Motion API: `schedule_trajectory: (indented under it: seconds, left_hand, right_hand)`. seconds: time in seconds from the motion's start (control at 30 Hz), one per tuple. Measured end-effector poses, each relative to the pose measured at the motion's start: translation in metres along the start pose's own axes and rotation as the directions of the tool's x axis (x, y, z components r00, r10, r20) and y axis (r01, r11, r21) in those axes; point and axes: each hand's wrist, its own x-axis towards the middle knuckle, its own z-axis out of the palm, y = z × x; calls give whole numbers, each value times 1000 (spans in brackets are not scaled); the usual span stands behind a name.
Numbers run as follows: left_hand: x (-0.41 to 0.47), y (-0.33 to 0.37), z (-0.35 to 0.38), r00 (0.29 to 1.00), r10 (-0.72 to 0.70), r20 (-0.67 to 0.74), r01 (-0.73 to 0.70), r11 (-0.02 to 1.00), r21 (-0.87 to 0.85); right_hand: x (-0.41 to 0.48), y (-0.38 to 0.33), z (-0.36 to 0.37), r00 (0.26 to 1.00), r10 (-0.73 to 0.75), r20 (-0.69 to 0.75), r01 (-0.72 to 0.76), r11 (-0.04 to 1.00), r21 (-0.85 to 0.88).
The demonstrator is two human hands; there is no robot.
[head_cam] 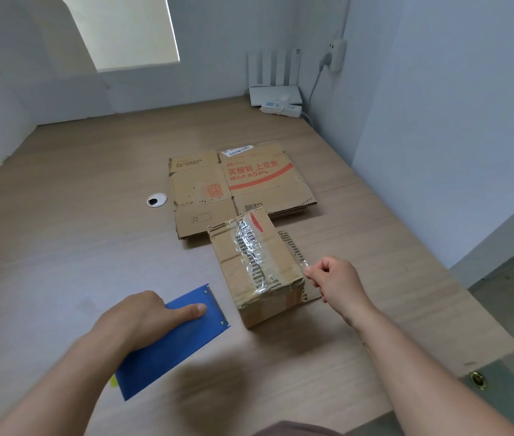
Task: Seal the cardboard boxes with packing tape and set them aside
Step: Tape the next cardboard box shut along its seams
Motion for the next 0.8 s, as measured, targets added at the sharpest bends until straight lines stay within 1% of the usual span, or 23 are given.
schedule_trajectory:
  seconds: [0.07, 0.1, 0.2, 0.27, 0.3, 0.37, 0.4, 0.43, 0.47, 0.5, 0.57, 0.63, 0.7, 0.8]
  left_hand:
    - [6, 9, 2, 1000, -5, 13, 5, 1000, -7]
    - [8, 13, 3, 1000, -2, 15, 2, 1000, -5]
    - [14, 24, 6, 1000, 2, 22, -2, 1000, 6]
    - [16, 28, 7, 1000, -1, 29, 0, 1000, 4]
    - [17, 29, 7, 1000, -4, 28, 4, 1000, 3]
    - [17, 30, 8, 1000, -11, 25, 11, 1000, 17]
    - [17, 31, 7, 1000, -11, 21, 10, 1000, 27]
    - [17, 31, 6, 1000, -11, 19, 11, 999, 30]
    - [17, 32, 6, 1000, -13, 22, 12, 1000, 28]
    - [17, 32, 6, 1000, -13, 24, 13, 1000, 23]
    - [16, 32, 7, 1000, -17, 21, 17, 1000, 13]
    - [13, 31, 5, 1000, -23, 5, 23, 1000, 11]
    - [8, 24, 3, 999, -46, 4, 46, 999, 2]
    - [-2, 22, 0, 996, -87, -5, 87, 996, 34]
  right_hand:
    - [3, 2, -1, 1000, 29, 9, -29, 999, -22]
    - [3, 3, -2, 998, 56, 20, -56, 998, -6]
    - [3, 6, -1, 982, 173, 73, -178, 982, 60]
    - [4, 7, -1, 970, 233, 73, -237, 970, 51]
    - [4, 10, -3, 963, 264, 54, -265, 964, 7]
    - [1, 15, -10, 948, 308, -82, -318, 932, -175]
    - [-2, 14, -12, 951, 260, -167, -293, 930, -221]
    - [-6, 10, -12, 960, 169, -225, -220, 950, -221]
    - [-9, 4, -9, 969, 76, -236, -128, 968, -216]
    - [-12, -3, -3, 977, -16, -211, -36, 969, -243]
    - [-16, -10, 13, 988, -103, -119, 65, 955, -288]
    - [-16, -11, 22, 992, -81, -99, 56, 970, -237]
    - [-12, -9, 21, 994, -23, -104, 10, 993, -117]
    - [-10, -9, 20, 995, -11, -99, 3, 996, -87]
